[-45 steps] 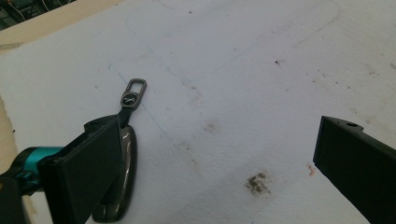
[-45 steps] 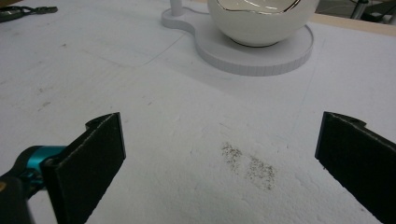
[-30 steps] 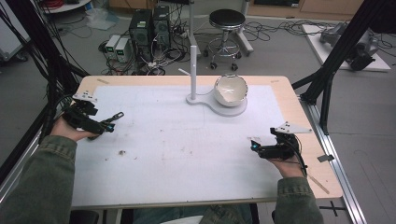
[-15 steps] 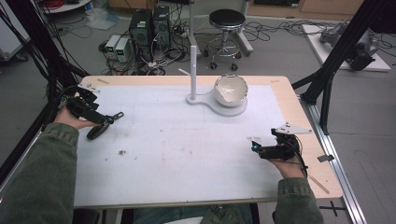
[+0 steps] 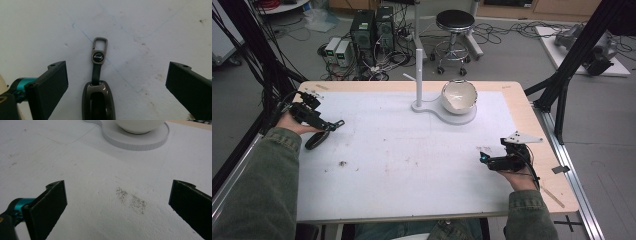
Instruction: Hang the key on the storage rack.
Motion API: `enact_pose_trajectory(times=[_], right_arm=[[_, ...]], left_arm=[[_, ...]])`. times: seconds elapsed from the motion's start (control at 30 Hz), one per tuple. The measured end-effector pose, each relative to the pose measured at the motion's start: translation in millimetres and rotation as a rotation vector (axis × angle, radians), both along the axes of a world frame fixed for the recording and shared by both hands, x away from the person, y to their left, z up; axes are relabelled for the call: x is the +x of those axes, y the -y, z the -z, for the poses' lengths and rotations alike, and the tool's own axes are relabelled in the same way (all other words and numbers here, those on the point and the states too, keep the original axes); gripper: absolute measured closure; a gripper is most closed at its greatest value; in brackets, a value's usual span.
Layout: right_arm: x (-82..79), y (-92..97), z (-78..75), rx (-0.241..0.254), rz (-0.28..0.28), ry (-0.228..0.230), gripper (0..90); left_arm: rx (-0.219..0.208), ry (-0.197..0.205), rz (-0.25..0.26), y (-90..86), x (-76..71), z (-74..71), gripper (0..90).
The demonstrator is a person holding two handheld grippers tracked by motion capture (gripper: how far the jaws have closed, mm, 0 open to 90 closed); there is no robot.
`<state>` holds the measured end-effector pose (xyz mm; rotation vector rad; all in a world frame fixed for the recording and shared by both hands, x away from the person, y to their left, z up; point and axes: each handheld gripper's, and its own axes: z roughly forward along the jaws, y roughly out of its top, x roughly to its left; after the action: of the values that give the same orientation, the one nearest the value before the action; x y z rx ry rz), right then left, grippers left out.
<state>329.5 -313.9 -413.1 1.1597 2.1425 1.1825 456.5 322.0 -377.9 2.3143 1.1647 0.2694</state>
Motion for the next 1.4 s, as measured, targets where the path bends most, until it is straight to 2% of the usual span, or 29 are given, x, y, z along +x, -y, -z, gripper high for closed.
enact_pose_trajectory(times=[0.17, 0.47, 0.8, 1.0, 1.2, 1.27, 1.37, 1.4], right_arm=[[-0.7, -0.3, 1.0, -0.01, -0.001, 0.0, 0.5], [0.8, -1.2, 3.2, -0.019, -0.008, -0.006, 0.5], [0.2, -1.4, 4.0, -0.029, -0.006, -0.011, 0.5], [0.2, -1.1, 4.8, -0.03, -0.007, -0.012, 0.5], [1.1, -0.6, 6.1, -0.033, -0.009, -0.018, 0.5], [1.1, -0.4, 6.0, -0.033, -0.008, -0.019, 0.5], [0.7, 0.2, 5.6, -0.03, -0.008, -0.018, 0.5], [0.7, 0.2, 5.6, -0.03, -0.008, -0.018, 0.5]], left_arm=[[-0.016, -0.035, 0.002, -0.3, 5.4, 7.4, 4.6], [0.046, -0.057, 0.002, 3.4, 12.7, 17.9, 4.6], [0.079, -0.098, -0.01, -0.4, 19.1, 29.4, 8.5], [0.069, -0.134, -0.01, -2.0, 22.7, 34.4, 10.7], [0.08, -0.117, -0.02, -2.4, 23.4, 35.1, 17.2], [0.097, -0.131, -0.018, -1.0, 23.6, 35.8, 23.4], [0.125, -0.126, -0.006, 0.7, 23.8, 37.6, 29.7], [0.136, -0.117, -0.027, 2.1, 23.4, 38.1, 29.7]])
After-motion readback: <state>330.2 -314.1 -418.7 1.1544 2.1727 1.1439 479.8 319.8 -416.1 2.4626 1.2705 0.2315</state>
